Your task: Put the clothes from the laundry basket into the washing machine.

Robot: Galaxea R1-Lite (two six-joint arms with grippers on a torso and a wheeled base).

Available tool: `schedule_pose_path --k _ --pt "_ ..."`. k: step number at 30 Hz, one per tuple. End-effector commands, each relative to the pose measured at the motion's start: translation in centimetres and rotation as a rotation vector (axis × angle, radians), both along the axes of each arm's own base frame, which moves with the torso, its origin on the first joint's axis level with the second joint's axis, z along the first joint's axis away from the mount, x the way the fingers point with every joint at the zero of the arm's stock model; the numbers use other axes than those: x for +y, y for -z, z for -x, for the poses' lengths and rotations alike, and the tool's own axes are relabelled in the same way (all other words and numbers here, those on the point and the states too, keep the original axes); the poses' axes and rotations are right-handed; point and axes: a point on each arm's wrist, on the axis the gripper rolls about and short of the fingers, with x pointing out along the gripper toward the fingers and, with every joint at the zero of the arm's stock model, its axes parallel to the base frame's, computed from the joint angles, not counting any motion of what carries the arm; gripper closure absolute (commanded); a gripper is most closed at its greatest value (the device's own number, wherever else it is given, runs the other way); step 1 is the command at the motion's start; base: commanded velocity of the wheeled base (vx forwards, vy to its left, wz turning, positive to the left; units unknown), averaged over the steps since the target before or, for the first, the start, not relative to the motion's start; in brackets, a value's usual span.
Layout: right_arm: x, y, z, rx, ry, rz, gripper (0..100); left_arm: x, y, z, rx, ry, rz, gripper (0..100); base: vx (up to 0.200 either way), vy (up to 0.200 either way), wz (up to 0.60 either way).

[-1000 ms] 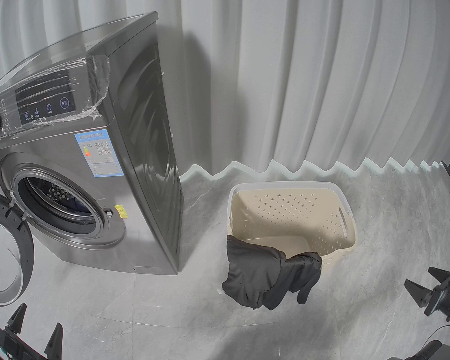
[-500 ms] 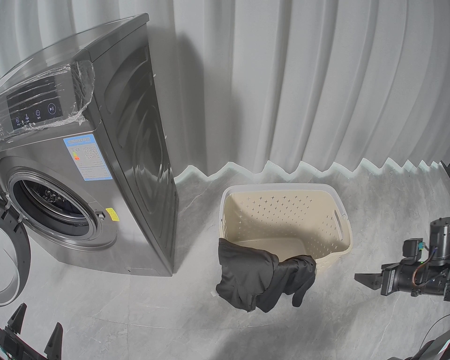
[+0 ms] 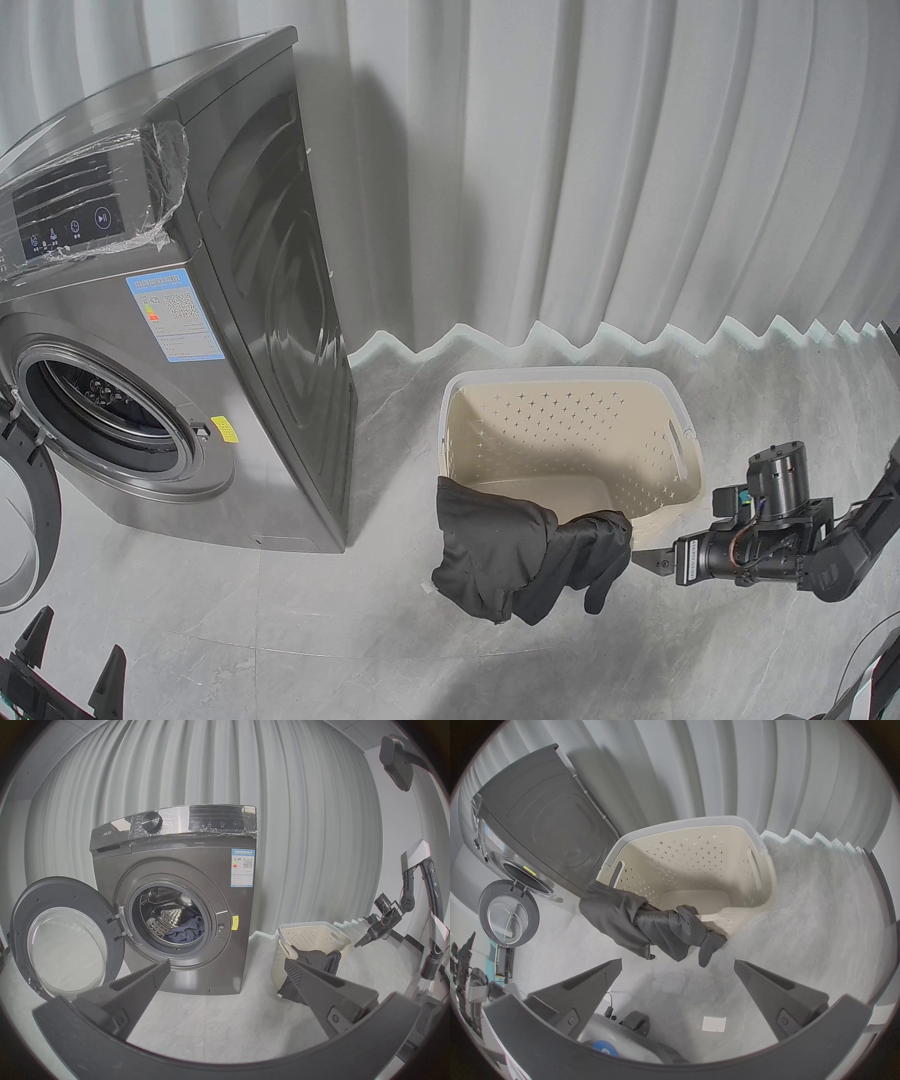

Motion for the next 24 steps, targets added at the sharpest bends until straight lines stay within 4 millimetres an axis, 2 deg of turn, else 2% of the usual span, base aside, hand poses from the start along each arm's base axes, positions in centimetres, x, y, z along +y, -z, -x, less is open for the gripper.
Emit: schedule_pose_path --k 1,8,14,24 --pt "1.7 4.0 -1.3 0.067 -0.014 0.056 0 0.0 0.4 0.0 0.001 0.001 0.0 0 0.0 0.0 0.0" --pt "2.7 6.8 -3.2 0.067 0.0 0.077 0 0.0 0.4 0.0 0.002 0.001 -0.002 0 0.0 0.0 0.0" --pt "3.0 8.2 -4.7 0.073 0.008 0.079 0 0.0 0.4 0.0 0.004 0.002 -0.002 0 0.0 0.0 0.0" --pt "3.8 9.3 -6.2 0.07 0.01 0.071 0 0.0 0.4 0.0 0.004 0.002 -0.002 0 0.0 0.0 0.0"
